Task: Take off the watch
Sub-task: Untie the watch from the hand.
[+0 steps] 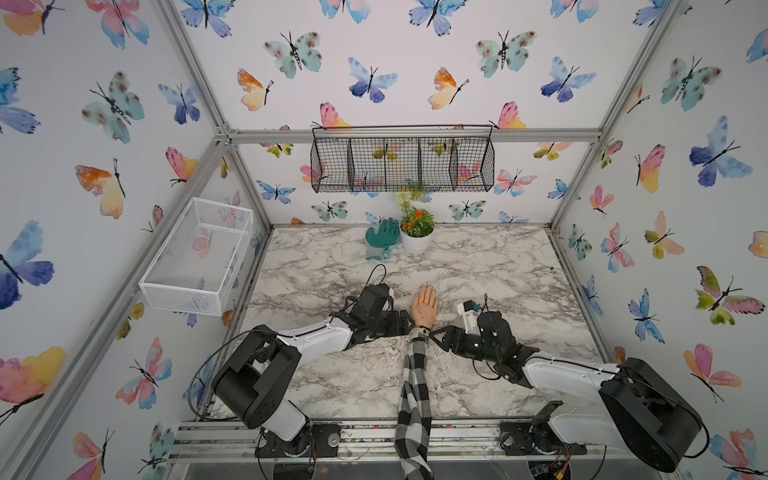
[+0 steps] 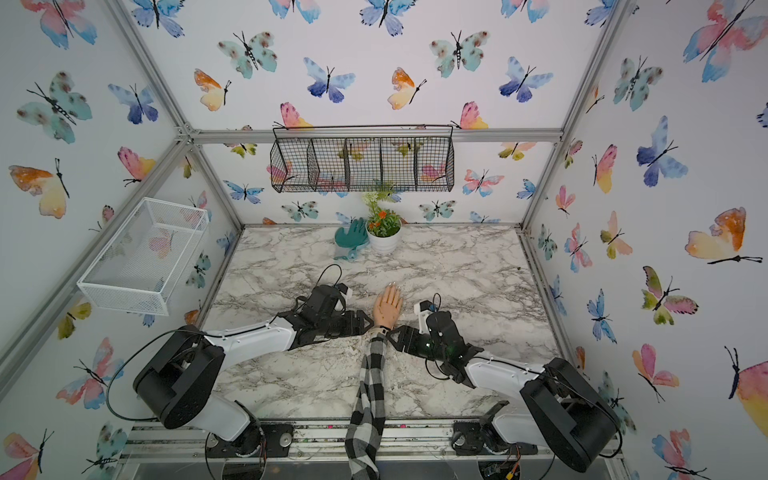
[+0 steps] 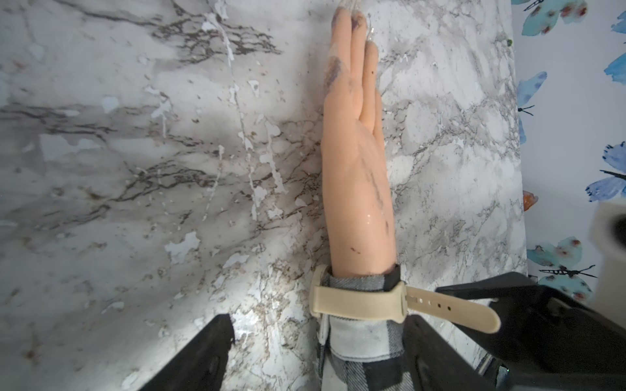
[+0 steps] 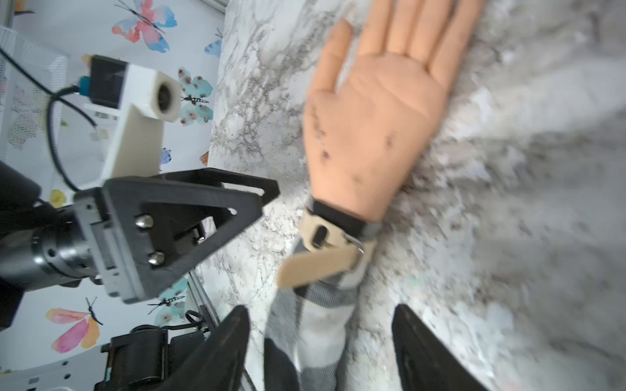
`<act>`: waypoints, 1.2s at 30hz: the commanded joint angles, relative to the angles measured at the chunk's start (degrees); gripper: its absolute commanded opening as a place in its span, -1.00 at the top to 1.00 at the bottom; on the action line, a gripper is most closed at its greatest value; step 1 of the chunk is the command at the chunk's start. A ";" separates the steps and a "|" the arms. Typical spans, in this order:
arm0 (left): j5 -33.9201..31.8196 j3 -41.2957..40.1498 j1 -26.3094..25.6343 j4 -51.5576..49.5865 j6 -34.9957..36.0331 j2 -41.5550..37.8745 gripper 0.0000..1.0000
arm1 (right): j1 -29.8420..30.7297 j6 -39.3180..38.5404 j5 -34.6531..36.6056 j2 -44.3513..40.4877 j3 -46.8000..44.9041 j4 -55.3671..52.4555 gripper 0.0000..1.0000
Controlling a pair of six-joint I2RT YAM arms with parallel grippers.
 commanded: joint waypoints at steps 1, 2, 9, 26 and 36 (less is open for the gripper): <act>2.07 0.00 -1.11 1.57 0.14 1.34 -0.62 | -0.73 6.24 1.00 0.28 -4.81 14.73 -0.51; 2.12 0.17 -1.33 1.50 0.09 1.68 -0.62 | -0.80 6.57 0.58 0.99 -5.67 16.98 -0.52; 1.20 0.28 -1.53 1.53 -0.58 3.29 -0.59 | -1.61 9.54 -4.75 14.28 -8.02 41.00 -0.55; -0.07 -1.38 -1.53 1.04 -0.45 3.77 -0.55 | -2.25 16.77 -12.64 33.84 -0.97 59.06 -0.41; -0.23 -2.43 -1.53 1.66 -0.10 4.30 -0.54 | -2.25 15.41 -14.48 28.57 3.41 51.39 -0.31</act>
